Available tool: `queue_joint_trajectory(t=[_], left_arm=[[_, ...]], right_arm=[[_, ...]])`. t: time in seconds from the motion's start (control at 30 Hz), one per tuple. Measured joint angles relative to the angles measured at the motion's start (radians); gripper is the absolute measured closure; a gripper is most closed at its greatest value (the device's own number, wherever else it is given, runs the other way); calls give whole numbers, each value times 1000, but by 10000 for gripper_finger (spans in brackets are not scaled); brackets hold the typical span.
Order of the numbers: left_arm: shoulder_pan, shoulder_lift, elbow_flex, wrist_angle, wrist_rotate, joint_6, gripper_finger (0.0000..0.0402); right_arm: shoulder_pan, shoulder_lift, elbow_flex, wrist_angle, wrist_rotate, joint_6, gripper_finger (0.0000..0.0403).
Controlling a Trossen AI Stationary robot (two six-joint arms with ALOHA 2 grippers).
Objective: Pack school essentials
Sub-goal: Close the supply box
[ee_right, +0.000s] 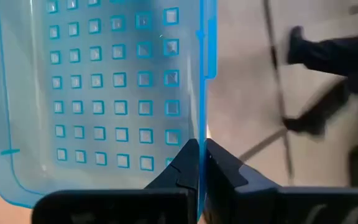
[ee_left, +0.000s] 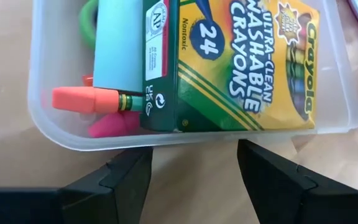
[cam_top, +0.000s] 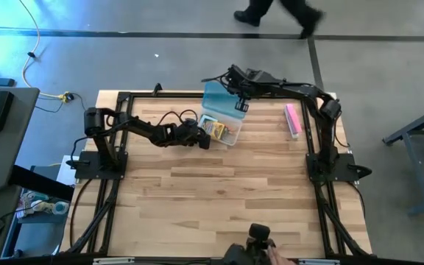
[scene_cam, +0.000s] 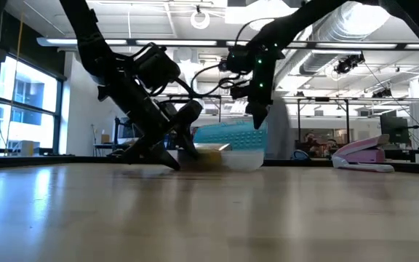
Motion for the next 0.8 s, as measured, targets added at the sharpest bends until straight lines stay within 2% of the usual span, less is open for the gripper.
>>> queue_joint_trajectory(t=[0.53, 0.8], left_arm=[[64, 2, -1, 60, -8, 27, 177], [85, 2, -1, 60, 3, 90, 177]], right_arm=[[132, -1, 1, -5, 274, 76, 398], [210, -3, 1, -70, 349, 186, 398]])
